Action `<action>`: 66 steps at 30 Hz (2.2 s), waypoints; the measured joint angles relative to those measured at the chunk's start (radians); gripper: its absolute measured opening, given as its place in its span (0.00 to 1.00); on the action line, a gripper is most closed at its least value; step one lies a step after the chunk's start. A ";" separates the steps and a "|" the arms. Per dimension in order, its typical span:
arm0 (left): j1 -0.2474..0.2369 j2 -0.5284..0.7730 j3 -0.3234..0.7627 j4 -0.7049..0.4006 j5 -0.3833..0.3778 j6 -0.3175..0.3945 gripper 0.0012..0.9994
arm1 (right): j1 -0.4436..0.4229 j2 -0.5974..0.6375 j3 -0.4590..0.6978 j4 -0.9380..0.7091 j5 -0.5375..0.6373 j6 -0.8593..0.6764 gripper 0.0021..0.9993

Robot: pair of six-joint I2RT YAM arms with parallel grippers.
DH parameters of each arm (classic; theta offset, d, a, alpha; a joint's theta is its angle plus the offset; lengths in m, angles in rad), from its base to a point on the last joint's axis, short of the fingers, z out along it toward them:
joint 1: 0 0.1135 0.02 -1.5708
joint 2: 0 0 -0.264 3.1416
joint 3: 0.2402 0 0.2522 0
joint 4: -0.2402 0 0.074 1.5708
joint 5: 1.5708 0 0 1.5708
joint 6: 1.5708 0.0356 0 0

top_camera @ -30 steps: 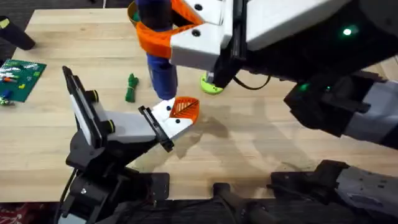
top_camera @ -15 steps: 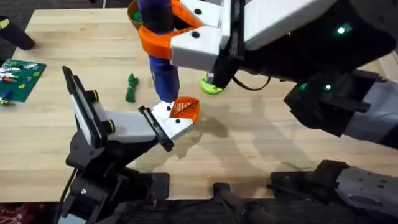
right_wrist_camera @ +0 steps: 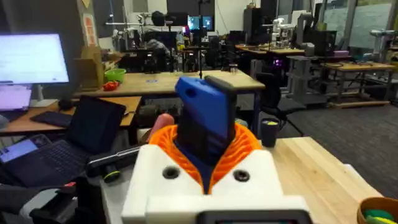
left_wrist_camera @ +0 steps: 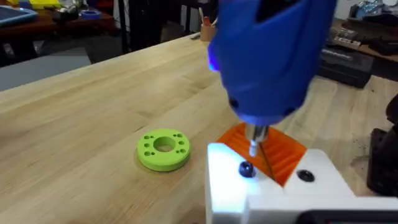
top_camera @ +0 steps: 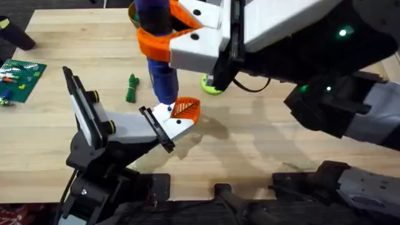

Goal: Pick up the gripper from the table and insert it into the empty holder that is missing its gripper. Then pick up a screw, insert it into the mounting hole, and use the screwdriver to tighten it. Finally, clean up the table by picking up the vegetable and placing it into the bucket.

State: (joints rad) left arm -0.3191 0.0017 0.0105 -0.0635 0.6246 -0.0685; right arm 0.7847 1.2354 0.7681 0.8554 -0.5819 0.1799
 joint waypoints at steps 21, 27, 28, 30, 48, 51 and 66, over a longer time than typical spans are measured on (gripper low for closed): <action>0.000 0.000 0.000 0.000 0.000 -0.008 0.01 | 0.004 0.039 0.000 0.004 0.000 0.003 0.03; 0.000 0.000 0.000 0.000 0.000 -0.012 0.01 | 0.004 0.039 0.000 -0.002 -0.001 0.003 0.03; 0.000 0.000 0.000 0.000 0.000 -0.015 0.01 | 0.005 0.039 0.000 -0.002 -0.002 0.003 0.03; 0.000 0.000 0.000 0.000 0.001 -0.017 0.01 | 0.006 0.039 0.000 -0.002 -0.003 0.003 0.03; 0.000 -0.001 0.000 0.007 -0.004 -0.016 0.01 | -0.001 0.069 0.041 0.002 -0.043 0.008 0.03; 0.000 -0.001 0.000 0.012 -0.005 -0.015 0.01 | -0.001 0.074 0.054 -0.003 -0.054 0.008 0.03; 0.000 0.000 0.003 -0.005 -0.011 -0.014 0.01 | -0.035 0.037 0.144 0.139 -0.024 0.015 0.03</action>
State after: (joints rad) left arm -0.3191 0.0013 0.0139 -0.0685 0.6132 -0.0822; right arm 0.7494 1.2726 0.9120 0.9942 -0.6064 0.1947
